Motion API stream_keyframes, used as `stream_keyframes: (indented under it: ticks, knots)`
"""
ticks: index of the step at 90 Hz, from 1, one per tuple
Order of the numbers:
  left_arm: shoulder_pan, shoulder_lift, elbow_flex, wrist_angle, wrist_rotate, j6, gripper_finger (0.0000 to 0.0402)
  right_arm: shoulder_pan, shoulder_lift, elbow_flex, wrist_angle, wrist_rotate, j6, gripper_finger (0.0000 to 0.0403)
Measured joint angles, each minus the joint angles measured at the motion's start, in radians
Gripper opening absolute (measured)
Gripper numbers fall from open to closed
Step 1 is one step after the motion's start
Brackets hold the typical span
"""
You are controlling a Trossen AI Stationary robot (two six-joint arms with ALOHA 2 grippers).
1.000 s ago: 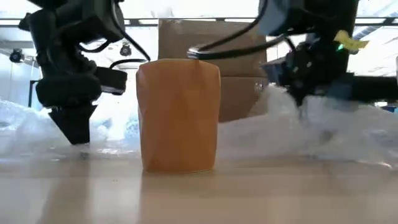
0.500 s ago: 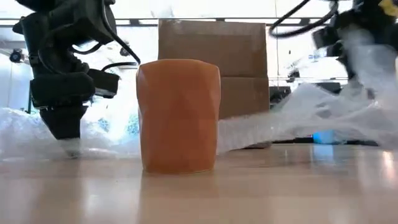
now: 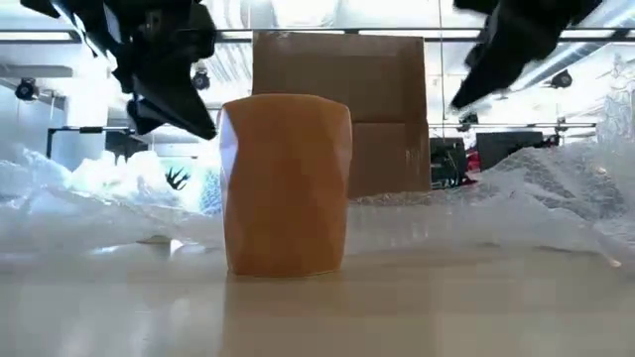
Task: Wrap mug
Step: Wrap the orange mug with bubble wrap
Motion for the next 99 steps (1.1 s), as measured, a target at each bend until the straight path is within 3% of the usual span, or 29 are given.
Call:
stream_keyframes:
  ticks: [14,26,35,49,61,82,99]
  knots:
    - [0.055,0.124,0.0,-0.009,-0.036,0.011,0.0,-0.028,0.193,-0.008,-0.011,-0.003,0.001,0.0199]
    - [0.069,0.223,0.004,-0.086,-0.026,-0.075,0.0,-0.031,0.301,0.002,-0.064,-0.055,-0.002,0.0199]
    - [0.046,0.277,0.003,-0.201,0.029,-0.206,0.0,-0.03,0.327,0.007,-0.113,-0.102,-0.003,0.0199]
    - [-0.04,0.315,0.008,-0.241,0.051,-0.34,0.0,-0.035,0.295,0.012,-0.155,-0.111,-0.034,0.0199]
    - [-0.063,0.282,0.042,-0.264,0.055,-0.337,0.0,-0.044,0.226,0.084,-0.156,-0.114,-0.093,0.0199]
    - [-0.063,0.14,0.091,-0.268,0.039,-0.177,0.0,-0.038,0.161,0.26,-0.079,-0.188,-0.134,0.0199]
    - [-0.077,0.019,0.099,-0.281,0.042,-0.141,0.0,-0.022,0.301,0.413,-0.03,-0.194,-0.135,0.0199]
